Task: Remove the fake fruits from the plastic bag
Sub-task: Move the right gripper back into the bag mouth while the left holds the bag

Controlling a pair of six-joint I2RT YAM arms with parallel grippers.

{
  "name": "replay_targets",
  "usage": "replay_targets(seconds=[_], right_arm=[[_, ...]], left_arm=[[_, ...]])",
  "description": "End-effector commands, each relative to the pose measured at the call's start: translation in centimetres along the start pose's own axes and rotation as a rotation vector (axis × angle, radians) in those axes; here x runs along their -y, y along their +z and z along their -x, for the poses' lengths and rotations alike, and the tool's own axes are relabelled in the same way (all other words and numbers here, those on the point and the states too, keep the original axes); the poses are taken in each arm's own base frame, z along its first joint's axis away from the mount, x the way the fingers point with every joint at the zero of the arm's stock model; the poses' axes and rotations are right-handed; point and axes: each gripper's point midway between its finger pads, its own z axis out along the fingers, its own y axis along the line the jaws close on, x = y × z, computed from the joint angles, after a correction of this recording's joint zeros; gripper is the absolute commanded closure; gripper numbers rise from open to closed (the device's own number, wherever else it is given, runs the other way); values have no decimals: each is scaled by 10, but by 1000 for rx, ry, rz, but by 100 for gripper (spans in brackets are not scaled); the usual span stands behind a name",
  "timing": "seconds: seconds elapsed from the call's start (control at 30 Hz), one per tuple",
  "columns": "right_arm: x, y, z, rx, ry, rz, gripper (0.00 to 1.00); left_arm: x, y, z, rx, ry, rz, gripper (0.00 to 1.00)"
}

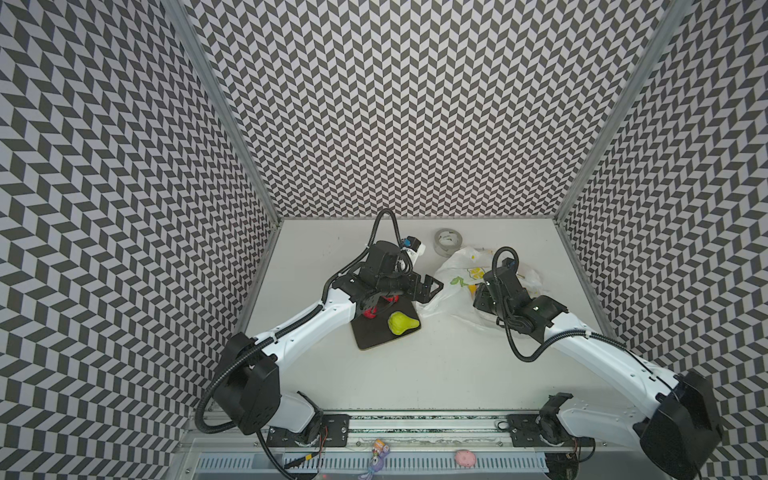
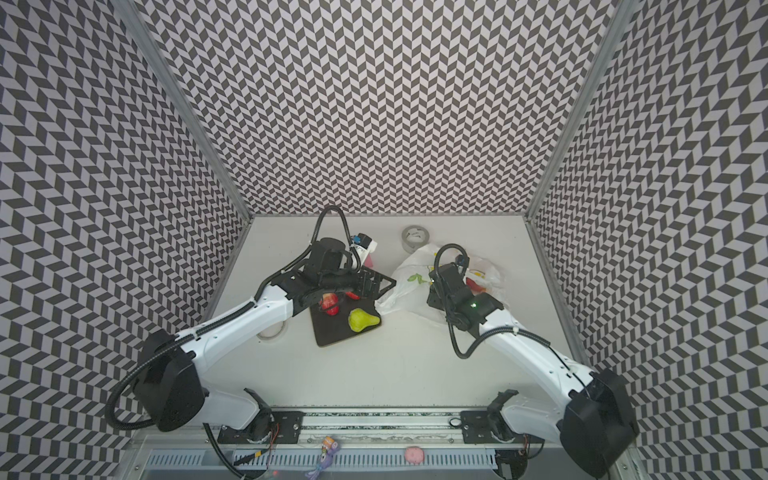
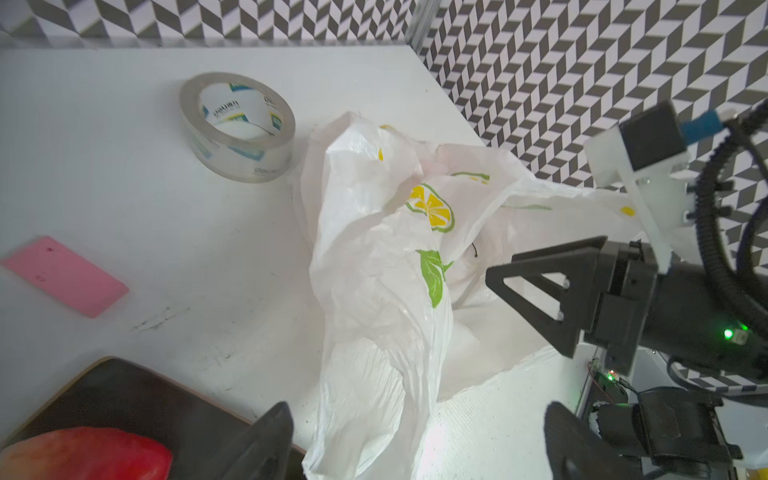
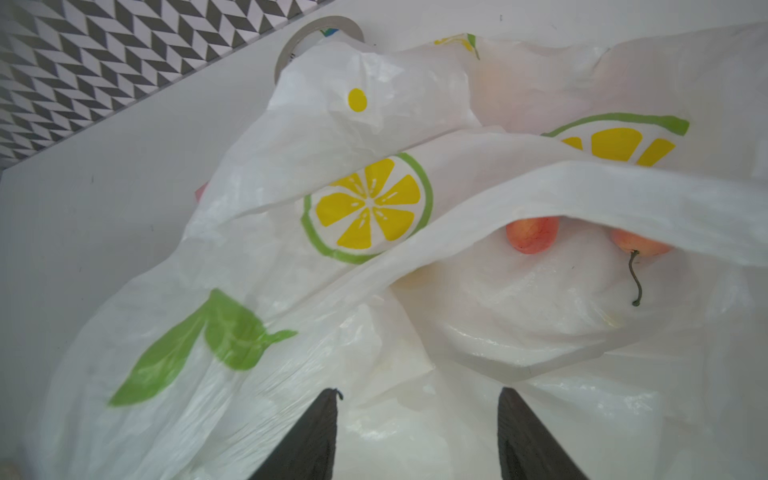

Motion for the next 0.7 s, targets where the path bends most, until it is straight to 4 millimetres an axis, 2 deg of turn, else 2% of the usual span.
replay_targets(seconds=[0.0,0.27,0.33,0.4,0.5,0.6,0.67], right_arm=[[-15,18,10,16,85,72,40],[-17,60,16,22,191,71,33],[-14,72,17,22,221,62,30],[-7,85,16,19,244,40,29],[-1,101,17,-3,289,32,29],[0,113,17,-38,320,35,27],[-2,118,19,-39,333,47,27]], left_arm=[[1,19,-2,-41,50,21,1],[-22,64,0,-61,54,97,0],[-35,76,-2,-81,64,147,5],[-46,84,-5,-101,80,189,18],[-56,92,-8,-122,91,221,47],[-59,92,-11,-139,89,236,77],[-60,90,-16,-148,86,253,90]])
